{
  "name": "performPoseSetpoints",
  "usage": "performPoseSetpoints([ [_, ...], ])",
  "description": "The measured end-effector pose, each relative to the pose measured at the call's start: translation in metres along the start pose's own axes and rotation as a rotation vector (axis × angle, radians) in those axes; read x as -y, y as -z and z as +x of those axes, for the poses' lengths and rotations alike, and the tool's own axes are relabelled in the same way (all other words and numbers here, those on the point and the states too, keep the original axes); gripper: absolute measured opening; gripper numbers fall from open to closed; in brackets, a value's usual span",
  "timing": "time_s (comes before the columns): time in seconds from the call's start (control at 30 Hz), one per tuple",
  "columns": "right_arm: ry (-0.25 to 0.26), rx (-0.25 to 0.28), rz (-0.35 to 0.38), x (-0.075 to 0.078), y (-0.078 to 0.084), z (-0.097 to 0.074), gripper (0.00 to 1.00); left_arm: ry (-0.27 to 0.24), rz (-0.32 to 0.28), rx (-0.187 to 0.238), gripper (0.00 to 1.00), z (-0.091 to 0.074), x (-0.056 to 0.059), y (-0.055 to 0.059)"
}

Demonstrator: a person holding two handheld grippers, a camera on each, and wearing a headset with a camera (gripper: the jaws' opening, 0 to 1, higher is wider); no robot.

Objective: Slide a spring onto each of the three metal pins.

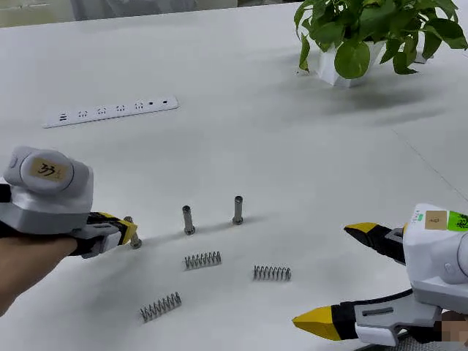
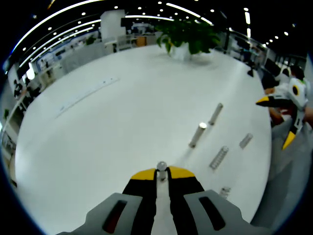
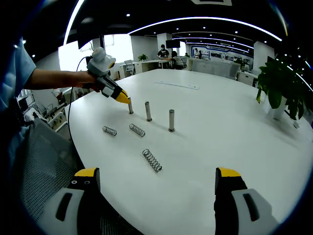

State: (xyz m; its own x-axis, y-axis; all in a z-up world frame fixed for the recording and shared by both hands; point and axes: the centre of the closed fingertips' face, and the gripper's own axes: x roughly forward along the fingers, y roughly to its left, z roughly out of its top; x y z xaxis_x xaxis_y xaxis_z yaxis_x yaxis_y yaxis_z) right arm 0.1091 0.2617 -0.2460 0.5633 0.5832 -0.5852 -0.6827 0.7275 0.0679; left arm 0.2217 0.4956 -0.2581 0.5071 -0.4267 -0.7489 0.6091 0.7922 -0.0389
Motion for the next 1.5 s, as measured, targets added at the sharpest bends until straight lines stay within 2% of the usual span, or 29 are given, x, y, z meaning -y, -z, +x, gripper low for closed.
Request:
performPoseSetpoints([
  [0.2,0.0,-0.001,0.003,0.0008,0.0001,0.0002,0.99,-0.011,0.017,0.017,0.08,-0.0008,0.0007,0.0008],
  [0.93,-0.008,-0.007,-0.005,-0.0011,0.0011,0.0011,0.99,-0.03,0.059,0.036,0.08,-0.0009,0.0003,0.0001],
  [1.5,-0.007,-0.007,-0.003,-0.0003,0.0012,0.0011,0.99,-0.033,0.065,0.051,0.08,-0.0009,0.0013,0.0022],
])
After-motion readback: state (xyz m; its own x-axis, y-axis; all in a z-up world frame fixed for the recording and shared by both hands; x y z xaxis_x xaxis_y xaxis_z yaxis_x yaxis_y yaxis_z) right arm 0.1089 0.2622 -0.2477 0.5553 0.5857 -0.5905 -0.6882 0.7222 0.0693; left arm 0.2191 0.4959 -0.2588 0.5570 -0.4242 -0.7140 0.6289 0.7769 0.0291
